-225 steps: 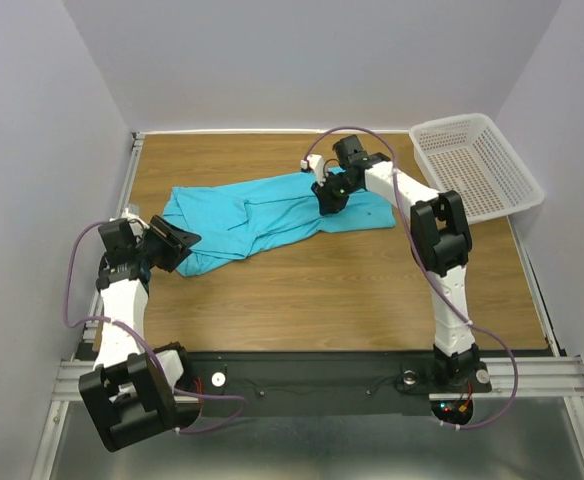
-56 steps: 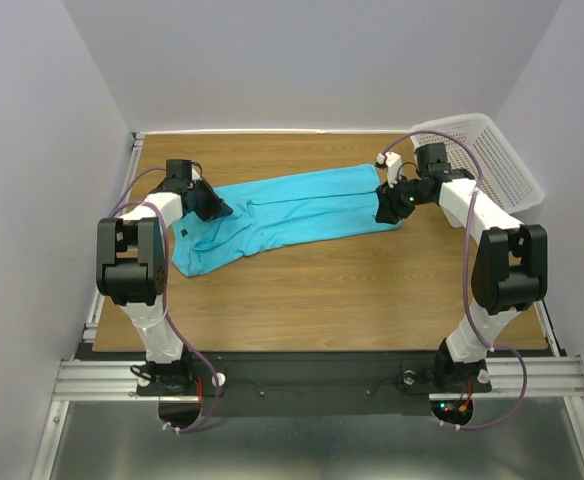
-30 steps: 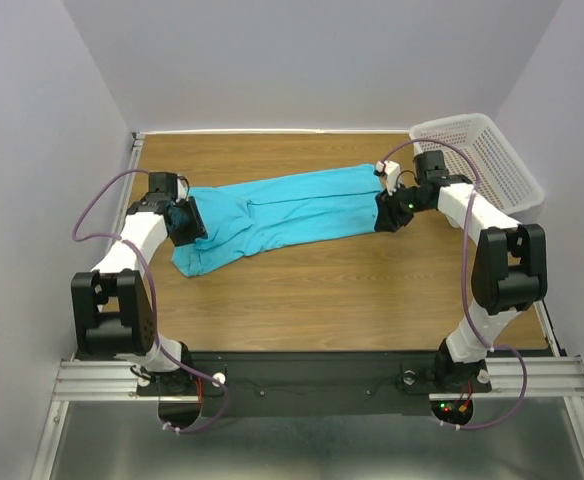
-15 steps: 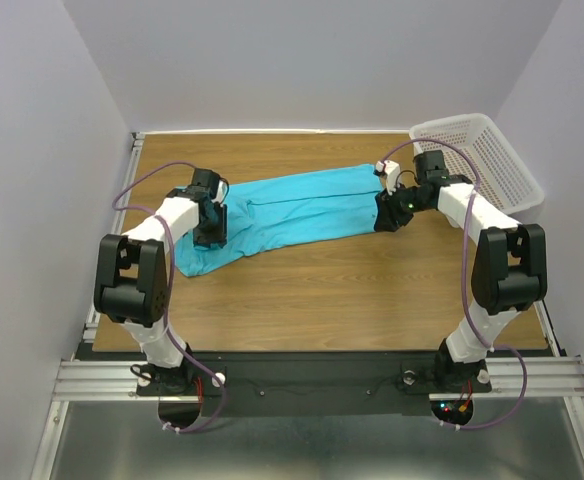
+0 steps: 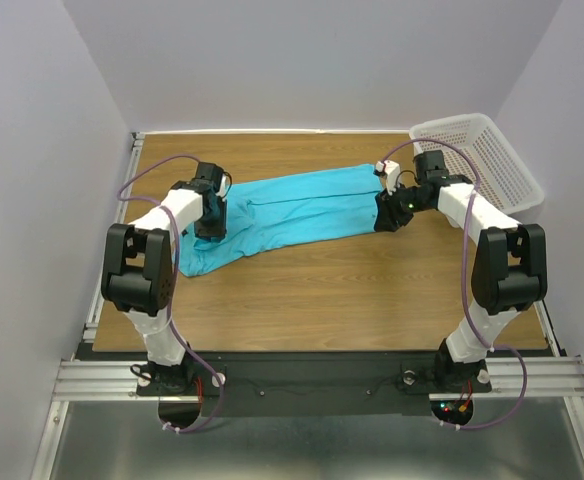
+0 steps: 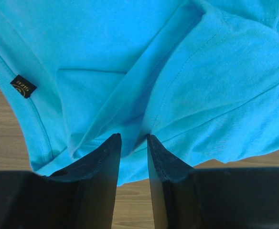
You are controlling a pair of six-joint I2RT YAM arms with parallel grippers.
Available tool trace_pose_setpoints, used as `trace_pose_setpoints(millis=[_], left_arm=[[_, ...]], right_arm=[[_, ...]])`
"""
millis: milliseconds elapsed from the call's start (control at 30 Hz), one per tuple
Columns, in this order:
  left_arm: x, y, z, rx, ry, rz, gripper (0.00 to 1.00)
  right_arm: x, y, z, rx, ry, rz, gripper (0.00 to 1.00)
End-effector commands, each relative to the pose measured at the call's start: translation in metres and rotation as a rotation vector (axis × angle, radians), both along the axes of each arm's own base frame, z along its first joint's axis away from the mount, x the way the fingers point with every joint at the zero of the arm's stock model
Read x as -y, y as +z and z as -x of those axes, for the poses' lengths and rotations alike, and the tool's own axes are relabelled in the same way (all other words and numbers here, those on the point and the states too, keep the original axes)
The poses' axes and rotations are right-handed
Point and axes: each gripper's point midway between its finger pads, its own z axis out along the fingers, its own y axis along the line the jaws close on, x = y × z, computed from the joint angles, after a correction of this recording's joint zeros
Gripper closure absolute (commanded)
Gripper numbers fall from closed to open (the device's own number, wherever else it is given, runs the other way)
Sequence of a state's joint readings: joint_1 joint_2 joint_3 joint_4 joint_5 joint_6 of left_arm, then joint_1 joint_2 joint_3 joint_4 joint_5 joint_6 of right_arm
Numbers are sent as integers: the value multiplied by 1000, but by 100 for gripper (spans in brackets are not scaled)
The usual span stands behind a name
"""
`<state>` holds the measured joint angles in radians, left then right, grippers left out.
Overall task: Fold and stack the t-shirts
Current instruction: Fold the tshirt
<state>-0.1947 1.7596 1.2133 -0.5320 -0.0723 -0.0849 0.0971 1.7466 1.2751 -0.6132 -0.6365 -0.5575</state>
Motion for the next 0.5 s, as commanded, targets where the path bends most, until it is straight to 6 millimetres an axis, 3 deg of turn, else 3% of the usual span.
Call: trace_pose_setpoints(millis=[0, 133, 467], left_arm=[[10, 11, -12, 18, -45, 38, 63], [8, 13, -16, 22, -37, 22, 98], [-15, 36, -54, 111, 18, -124, 100]], right_arm=[[1, 16, -6, 67, 6, -18, 52], [2, 16, -6, 67, 5, -19, 52], [3, 15, -7, 65, 3, -18, 52]])
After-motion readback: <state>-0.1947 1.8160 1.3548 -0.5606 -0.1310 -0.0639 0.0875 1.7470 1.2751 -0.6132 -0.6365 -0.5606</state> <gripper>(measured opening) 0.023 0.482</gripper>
